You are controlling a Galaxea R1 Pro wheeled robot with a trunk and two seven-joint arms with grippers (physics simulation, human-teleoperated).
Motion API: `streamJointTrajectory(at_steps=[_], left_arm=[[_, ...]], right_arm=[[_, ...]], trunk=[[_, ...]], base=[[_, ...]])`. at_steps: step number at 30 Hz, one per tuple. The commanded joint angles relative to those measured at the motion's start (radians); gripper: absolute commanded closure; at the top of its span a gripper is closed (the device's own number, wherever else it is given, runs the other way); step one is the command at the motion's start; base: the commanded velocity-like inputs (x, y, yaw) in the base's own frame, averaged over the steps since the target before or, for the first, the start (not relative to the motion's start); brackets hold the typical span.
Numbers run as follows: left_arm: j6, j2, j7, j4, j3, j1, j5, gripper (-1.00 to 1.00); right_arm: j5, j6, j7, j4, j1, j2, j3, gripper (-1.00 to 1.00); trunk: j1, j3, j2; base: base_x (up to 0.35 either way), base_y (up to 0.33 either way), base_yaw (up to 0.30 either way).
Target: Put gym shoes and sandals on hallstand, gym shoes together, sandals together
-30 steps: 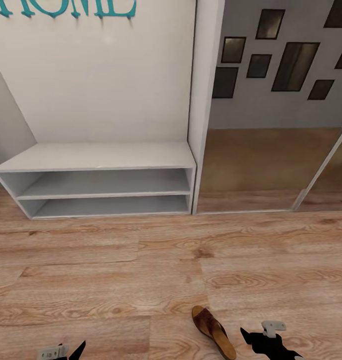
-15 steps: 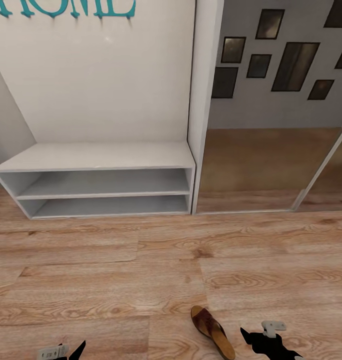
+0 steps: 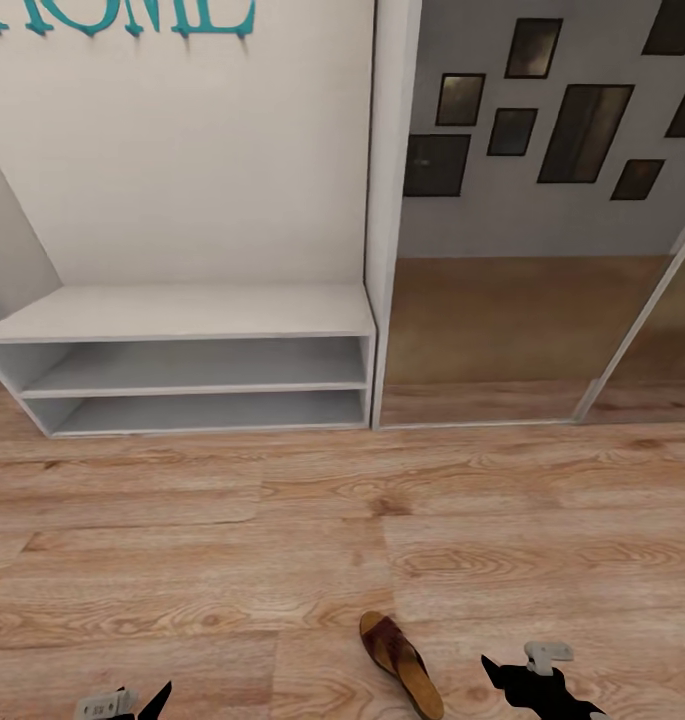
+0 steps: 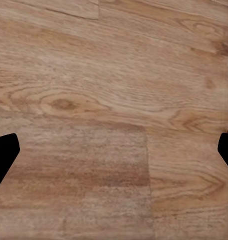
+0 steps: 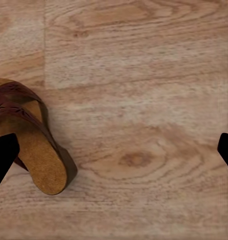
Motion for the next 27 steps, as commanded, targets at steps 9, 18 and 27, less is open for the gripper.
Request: streamJointTrajectory(at_steps=[9,18,27], left_arm=[[0.002,0.000,-0.009,0.001,0.003,-0.001,0.008,-1.00],[0.002,0.000,-0.009,0.001,0.003,-0.001,0.008,-1.00],[0.002,0.000,-0.009,0.001,0.003,-0.001,0.008,-1.00]], right_arm=[[-0.010,0.000,0.010,0.001,-0.001,0.000,-0.007,-1.00],[-0.010,0.000,0.010,0.001,-0.001,0.000,-0.007,-1.00],[-0.010,0.000,0.010,0.001,-0.001,0.000,-0.007,-1.00]], trunk=[[0.000,-0.001,0.000],[0.000,-0.001,0.000],[0.000,-0.001,0.000]], base=[[0.000,-0.021,0.165],[0.000,-0.002,0.265],[0.000,0.000,0.146]])
